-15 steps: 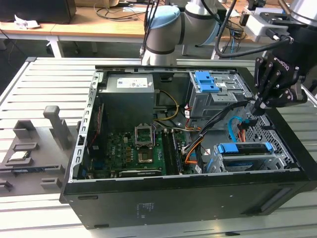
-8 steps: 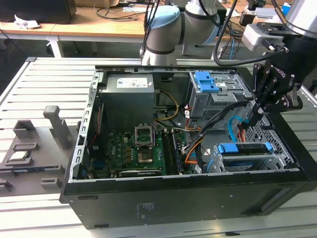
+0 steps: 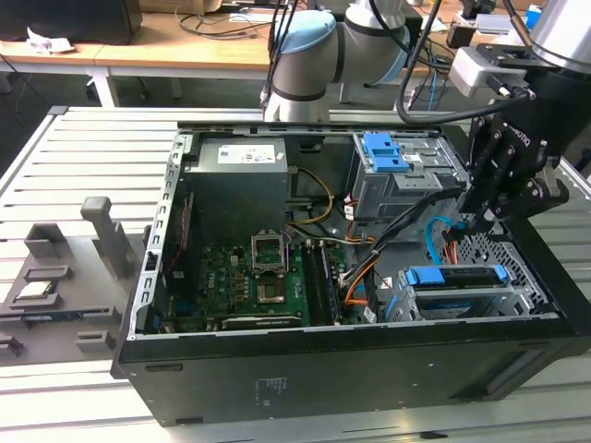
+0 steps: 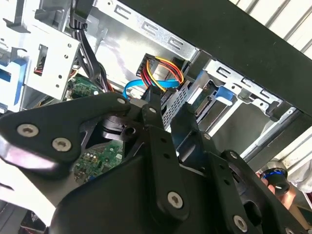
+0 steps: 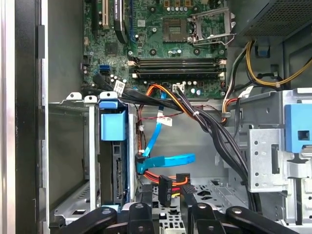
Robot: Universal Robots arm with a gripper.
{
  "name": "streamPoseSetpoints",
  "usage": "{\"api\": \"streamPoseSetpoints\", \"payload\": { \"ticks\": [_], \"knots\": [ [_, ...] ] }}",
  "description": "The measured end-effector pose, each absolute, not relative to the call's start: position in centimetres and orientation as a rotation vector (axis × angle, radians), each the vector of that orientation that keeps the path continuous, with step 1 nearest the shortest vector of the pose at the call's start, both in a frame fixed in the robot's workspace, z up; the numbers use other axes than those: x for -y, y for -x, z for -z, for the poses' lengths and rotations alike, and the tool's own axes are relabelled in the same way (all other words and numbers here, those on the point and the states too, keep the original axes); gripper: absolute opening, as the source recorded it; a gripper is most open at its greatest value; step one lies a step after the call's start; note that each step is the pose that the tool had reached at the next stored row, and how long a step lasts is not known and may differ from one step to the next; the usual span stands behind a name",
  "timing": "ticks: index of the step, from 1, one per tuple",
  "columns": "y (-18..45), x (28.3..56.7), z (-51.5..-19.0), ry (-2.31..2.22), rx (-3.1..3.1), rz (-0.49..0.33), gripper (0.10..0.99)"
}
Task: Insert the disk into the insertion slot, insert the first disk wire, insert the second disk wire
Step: 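Insert the first disk wire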
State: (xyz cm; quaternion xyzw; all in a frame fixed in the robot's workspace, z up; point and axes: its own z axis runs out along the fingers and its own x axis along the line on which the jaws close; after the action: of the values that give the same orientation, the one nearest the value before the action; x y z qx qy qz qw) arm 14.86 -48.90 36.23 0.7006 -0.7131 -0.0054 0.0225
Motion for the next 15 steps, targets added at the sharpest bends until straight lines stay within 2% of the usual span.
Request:
{"api": "streamPoseSetpoints", "payload": {
  "ticks": [11, 12, 14, 15],
  "knots": [
    [-14.8, 48.9, -35.0, -2.159, 2.199, -0.006, 0.361],
    [-14.8, 48.9, -35.0, -2.159, 2.199, -0.006, 0.278],
    [-14.8, 48.9, -35.0, -2.159, 2.199, -0.007, 0.169],
    [-14.8, 48.9, -35.0, -2.159, 2.199, -0.008, 0.169]
  ]
}}
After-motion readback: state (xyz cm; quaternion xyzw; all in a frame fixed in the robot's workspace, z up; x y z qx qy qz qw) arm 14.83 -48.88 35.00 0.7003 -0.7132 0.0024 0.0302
